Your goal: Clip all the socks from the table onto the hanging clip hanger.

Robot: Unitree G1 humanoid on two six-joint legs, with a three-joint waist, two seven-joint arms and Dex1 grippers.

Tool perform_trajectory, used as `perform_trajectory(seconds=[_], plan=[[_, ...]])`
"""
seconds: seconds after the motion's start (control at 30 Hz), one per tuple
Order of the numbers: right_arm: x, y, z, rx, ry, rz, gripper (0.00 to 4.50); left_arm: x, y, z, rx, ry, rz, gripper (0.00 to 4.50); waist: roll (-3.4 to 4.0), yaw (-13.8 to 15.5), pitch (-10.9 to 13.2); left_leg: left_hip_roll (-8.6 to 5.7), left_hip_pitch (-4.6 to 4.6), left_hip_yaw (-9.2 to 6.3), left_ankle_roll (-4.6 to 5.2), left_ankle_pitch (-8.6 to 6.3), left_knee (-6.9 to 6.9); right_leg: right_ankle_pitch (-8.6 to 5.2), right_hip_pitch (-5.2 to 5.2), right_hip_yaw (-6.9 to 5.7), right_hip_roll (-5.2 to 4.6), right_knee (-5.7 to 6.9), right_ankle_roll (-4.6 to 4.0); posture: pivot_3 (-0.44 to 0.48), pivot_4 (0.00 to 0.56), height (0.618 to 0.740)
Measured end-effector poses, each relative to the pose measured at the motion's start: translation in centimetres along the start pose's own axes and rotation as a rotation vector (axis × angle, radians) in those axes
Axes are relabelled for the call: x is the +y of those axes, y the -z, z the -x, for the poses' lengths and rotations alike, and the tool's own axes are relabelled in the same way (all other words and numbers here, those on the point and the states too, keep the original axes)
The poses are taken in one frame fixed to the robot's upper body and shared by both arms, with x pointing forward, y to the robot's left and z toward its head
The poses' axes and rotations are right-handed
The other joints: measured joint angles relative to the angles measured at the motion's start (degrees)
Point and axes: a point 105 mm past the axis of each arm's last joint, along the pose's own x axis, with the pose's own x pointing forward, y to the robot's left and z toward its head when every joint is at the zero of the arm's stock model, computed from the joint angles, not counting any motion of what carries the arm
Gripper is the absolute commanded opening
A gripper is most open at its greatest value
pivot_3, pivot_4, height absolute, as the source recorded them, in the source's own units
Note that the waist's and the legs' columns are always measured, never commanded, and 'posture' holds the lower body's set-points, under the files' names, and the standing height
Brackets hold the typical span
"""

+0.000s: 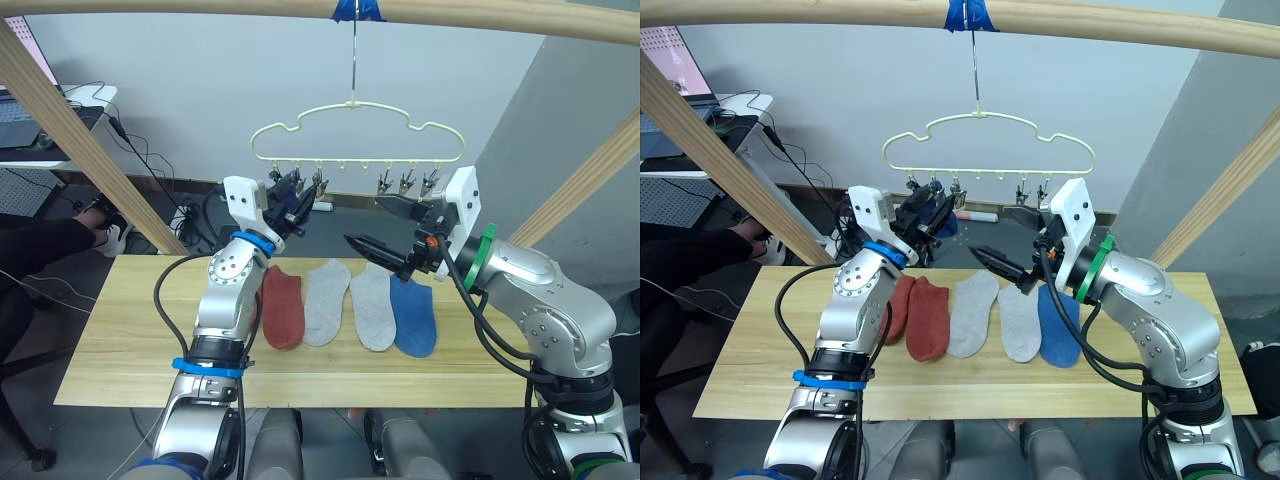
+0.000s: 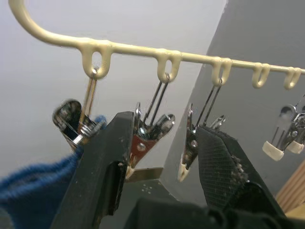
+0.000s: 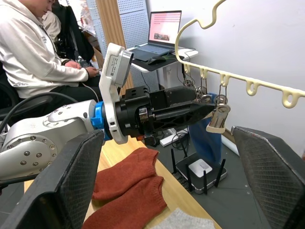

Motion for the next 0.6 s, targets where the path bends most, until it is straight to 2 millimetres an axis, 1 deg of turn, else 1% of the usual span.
perform_trajectory(seconds=[0.1,0.23,0.37,0.6], plan=[[0.00,0.00,0.01,0.000,0.000,0.000,4.50,0.16,-0.22,-0.15,-0.012,-0.008,-0.029,2.35,0.00,-0.09,0.00,0.00,0.00,0.01,0.00,0.00,0.00,0.00,0.00,0.02,0.00,-0.01,0.00,-0.071,0.194,0.740],[0.00,0.00,0.02,0.001,0.000,-0.001,4.50,0.44,0.20,-0.18,0.001,-0.024,-0.032,2.35,0.00,-0.24,0.00,0.00,0.00,0.01,0.00,0.00,0.00,0.00,0.00,0.01,0.00,0.00,0.00,-0.070,0.193,0.740],[-0.01,0.00,0.03,0.001,0.000,0.000,4.50,0.64,-0.04,-0.12,-0.013,-0.031,-0.039,2.35,0.00,-0.42,0.00,0.00,0.00,0.01,0.00,0.00,0.00,0.00,0.00,0.01,0.00,0.00,0.00,-0.070,0.193,0.740],[-0.02,0.00,0.03,0.000,0.001,0.000,4.50,0.68,0.27,0.25,-0.005,-0.034,-0.035,2.35,0.00,-0.52,0.00,0.00,0.00,0.01,0.00,0.00,-0.01,0.00,0.00,0.02,0.00,0.00,0.00,-0.063,0.205,0.740]])
